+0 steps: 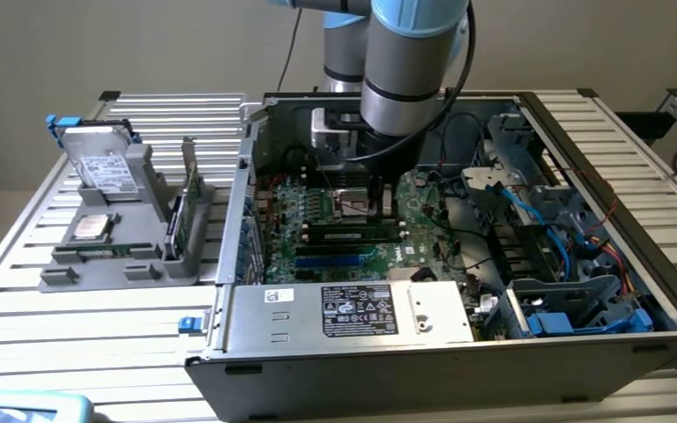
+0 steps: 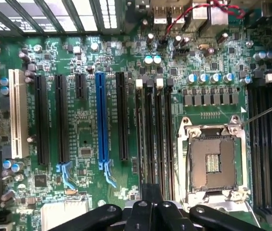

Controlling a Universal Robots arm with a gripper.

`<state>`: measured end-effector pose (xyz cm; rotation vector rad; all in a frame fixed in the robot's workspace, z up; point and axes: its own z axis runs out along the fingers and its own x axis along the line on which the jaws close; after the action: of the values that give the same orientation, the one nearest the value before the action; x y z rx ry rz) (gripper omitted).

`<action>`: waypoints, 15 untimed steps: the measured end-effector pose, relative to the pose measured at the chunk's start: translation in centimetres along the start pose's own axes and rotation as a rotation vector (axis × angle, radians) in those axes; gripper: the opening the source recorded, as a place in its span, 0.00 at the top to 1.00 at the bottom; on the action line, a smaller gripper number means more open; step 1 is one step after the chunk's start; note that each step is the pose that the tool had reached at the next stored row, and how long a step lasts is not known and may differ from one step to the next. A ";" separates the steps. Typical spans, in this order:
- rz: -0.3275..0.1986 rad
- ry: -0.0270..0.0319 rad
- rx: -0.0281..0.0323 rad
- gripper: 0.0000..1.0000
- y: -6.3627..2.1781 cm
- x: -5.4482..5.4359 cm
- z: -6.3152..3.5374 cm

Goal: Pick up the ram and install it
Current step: 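Press down the ram until it locks into place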

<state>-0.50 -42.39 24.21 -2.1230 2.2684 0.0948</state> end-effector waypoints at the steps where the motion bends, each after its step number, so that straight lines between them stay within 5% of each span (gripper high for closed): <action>1: 0.000 0.0001 0.0000 0.89 0.11 0.0 -0.15; 9: 0.002 0.0028 0.0003 0.89 1.28 0.0 -0.67; 15: 0.003 0.0377 0.0032 0.89 2.64 0.1 -0.64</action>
<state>-3.13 -42.40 24.90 -2.1375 2.2911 0.0516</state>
